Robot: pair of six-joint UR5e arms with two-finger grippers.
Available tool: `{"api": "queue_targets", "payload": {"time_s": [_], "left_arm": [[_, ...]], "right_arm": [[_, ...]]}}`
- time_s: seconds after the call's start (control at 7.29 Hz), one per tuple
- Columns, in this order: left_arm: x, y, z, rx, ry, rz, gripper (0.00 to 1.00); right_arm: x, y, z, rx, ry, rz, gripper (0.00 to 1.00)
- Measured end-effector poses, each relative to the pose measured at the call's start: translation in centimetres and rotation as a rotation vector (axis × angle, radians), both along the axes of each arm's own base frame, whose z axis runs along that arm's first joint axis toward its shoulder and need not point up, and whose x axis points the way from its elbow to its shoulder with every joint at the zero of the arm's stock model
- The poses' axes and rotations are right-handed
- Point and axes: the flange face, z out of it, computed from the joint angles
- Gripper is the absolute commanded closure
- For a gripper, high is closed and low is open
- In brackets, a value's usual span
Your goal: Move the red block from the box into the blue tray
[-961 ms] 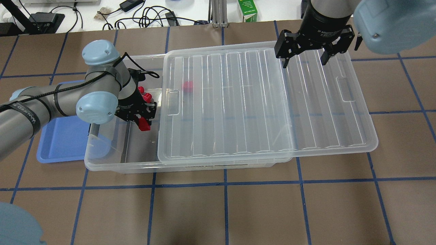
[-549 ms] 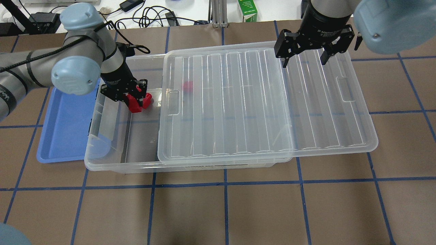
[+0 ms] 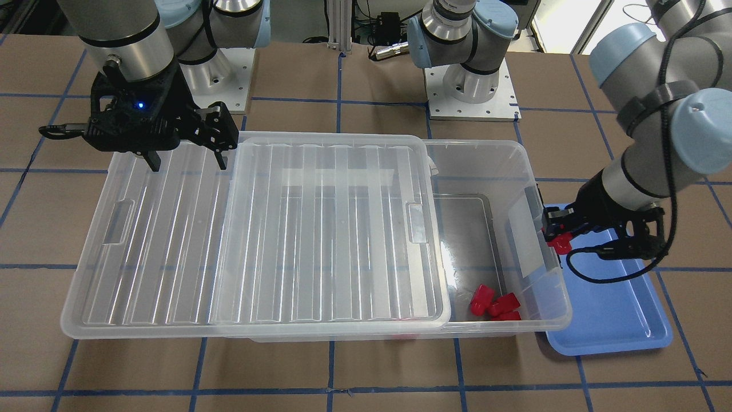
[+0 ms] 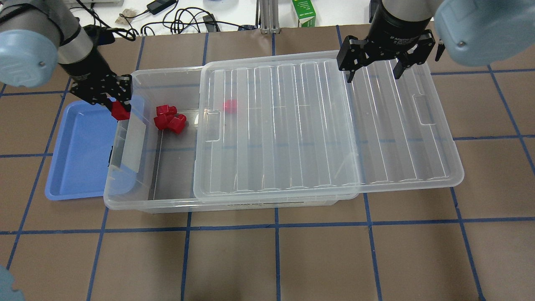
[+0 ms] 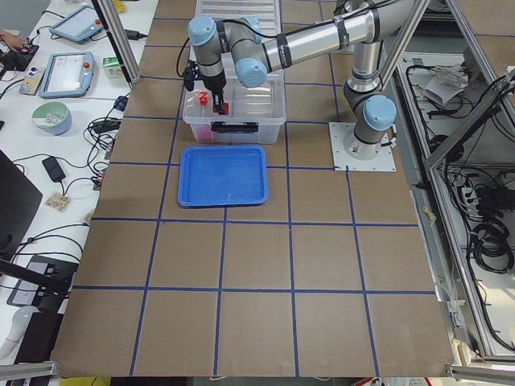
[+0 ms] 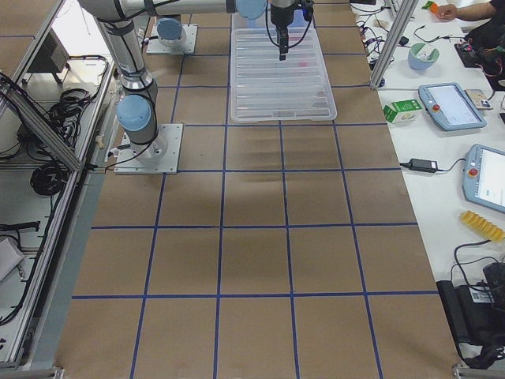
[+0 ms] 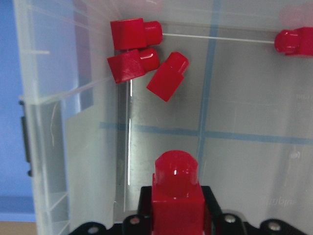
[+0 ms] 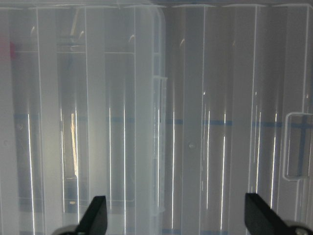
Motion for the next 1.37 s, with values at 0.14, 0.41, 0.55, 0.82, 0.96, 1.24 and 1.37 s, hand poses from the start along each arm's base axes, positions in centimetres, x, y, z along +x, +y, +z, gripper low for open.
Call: {"api": "queue_targets", "payload": {"time_s": [0.14, 0.41, 0.55, 0.82, 0.96, 1.24, 1.37], "left_arm": [[4.5, 0.3, -0.9, 0.007, 0.019, -0.029, 1.00], [11.1, 0.9, -4.1, 0.013, 0.063, -0.093, 1.00], [13.0, 0.8, -6.6, 0.012, 0.072, -0.101, 1.00], [14.9, 0.4, -12.5, 0.002, 0.070, -0.088, 0.91], [15.2, 0.2, -14.8, -0.004, 0.066, -0.084, 0.12], [15.6, -0.2, -16.4, -0.005, 0.057, -0.068, 0.03], [15.4, -0.3, -15.8, 0.000, 0.052, -0.052, 0.03]], "right_arm": [[-0.1, 0.0, -0.1, 0.006, -0.001, 0.001, 0.00], [-0.4, 0.0, -0.2, 0.012, -0.001, -0.002, 0.00], [-0.5, 0.0, -0.4, 0.016, -0.001, -0.007, 0.00], [-2.1, -0.5, -0.8, 0.018, 0.005, -0.015, 0.00], [-5.6, -1.3, -1.2, 0.026, 0.007, -0.004, 0.00], [-16.4, -2.3, -3.6, 0.055, 0.009, 0.040, 0.00], [-20.4, -2.2, -5.4, 0.060, 0.013, 0.035, 0.00]]}}
